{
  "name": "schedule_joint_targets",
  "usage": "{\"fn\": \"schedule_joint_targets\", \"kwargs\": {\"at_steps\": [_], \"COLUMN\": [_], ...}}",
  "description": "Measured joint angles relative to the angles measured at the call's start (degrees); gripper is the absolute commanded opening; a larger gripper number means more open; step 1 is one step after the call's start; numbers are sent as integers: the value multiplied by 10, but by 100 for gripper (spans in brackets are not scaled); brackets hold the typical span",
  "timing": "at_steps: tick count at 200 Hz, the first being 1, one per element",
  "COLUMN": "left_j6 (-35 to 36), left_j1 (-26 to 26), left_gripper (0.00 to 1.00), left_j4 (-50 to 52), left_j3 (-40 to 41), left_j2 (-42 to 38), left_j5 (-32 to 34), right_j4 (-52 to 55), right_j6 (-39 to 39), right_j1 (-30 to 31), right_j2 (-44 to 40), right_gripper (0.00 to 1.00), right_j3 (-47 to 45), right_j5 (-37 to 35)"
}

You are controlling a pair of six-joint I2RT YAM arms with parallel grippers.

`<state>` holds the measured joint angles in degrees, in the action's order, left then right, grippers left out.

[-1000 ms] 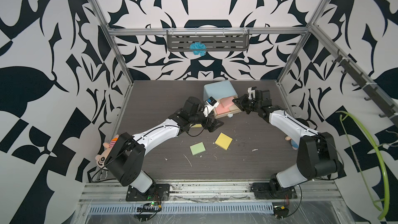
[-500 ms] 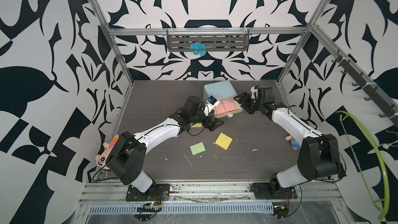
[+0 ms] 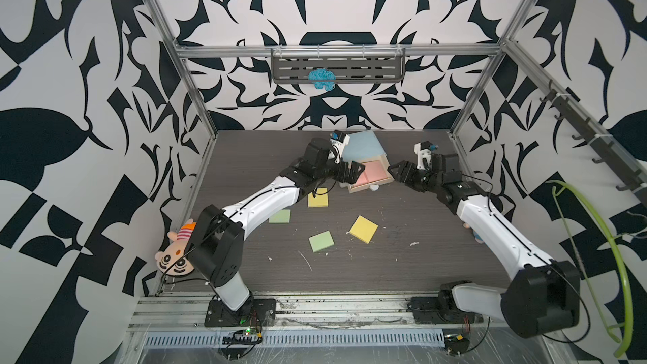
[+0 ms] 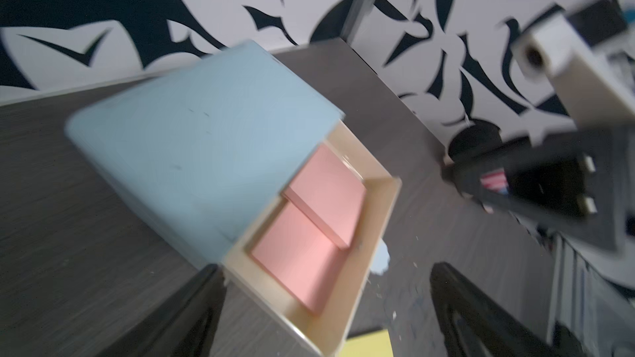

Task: Please put the sticky notes in the drawer by color
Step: Place the sticky notes in the drawer, then close the drawer in the storage box.

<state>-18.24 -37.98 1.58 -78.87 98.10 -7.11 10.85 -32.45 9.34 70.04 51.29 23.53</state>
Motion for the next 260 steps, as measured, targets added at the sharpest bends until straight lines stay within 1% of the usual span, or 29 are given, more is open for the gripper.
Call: {"fn": "schedule_joint_targets", "kwargs": {"at_steps": [17, 42, 57, 74, 79, 104, 125, 149, 178, 207, 237, 260], "left_j6": [-57, -124, -155, -184, -190, -220, -231, -240, -244, -244, -244, -244], "left_j1": [8, 16, 18, 20, 20, 20, 20, 19, 19, 19, 19, 19], "left_gripper": [96, 92, 89, 86, 82, 74, 68, 63, 60, 57, 56, 56], "left_j4": [61, 159, 211, 260, 271, 312, 323, 323, 322, 321, 320, 320], "left_j3": [-104, -235, -290, -324, -329, -332, -337, -337, -337, -337, -337, -337], "left_j2": [57, 140, 182, 216, 221, 233, 233, 233, 233, 233, 233, 233], "left_j5": [44, 83, 101, 119, 122, 134, 138, 137, 137, 135, 134, 134], "right_j4": [-30, -69, -88, -113, -121, -150, -170, -198, -228, -271, -322, -347], "right_j6": [22, 48, 60, 70, 72, 77, 83, 88, 91, 108, 123, 130], "right_j1": [0, 1, 3, 6, 8, 14, 19, 22, 30, 59, 85, 87], "right_j2": [-25, -48, -55, -60, -61, -60, -48, -19, 17, 53, 81, 88], "right_gripper": [63, 63, 64, 62, 61, 51, 43, 37, 36, 35, 33, 32], "right_j3": [-61, -128, -153, -175, -181, -204, -214, -215, -214, -212, -212, -209], "right_j5": [18, 42, 53, 62, 64, 69, 72, 71, 71, 66, 42, 15]}}
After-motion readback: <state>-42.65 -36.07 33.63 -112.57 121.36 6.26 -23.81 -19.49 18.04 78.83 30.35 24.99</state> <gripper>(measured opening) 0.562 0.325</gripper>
